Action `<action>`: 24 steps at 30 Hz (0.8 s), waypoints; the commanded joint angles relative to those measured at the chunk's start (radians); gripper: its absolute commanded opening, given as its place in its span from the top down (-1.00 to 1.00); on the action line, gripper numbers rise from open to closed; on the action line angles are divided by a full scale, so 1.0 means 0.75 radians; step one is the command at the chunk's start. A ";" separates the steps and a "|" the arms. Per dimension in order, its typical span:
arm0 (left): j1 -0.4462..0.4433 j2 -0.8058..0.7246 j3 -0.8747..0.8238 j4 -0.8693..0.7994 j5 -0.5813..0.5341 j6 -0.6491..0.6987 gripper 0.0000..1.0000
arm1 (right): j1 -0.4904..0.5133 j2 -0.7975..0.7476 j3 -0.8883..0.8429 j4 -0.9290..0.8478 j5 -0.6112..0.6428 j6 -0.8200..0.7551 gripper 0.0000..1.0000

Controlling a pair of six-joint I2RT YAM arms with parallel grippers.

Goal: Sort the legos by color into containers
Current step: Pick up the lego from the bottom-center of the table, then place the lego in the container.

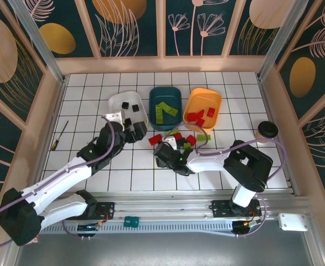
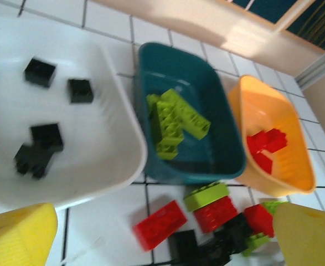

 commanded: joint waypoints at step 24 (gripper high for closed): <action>0.005 -0.376 -0.505 -0.031 0.110 -0.209 -0.98 | -0.588 0.386 0.849 -0.158 -0.162 -0.254 -0.33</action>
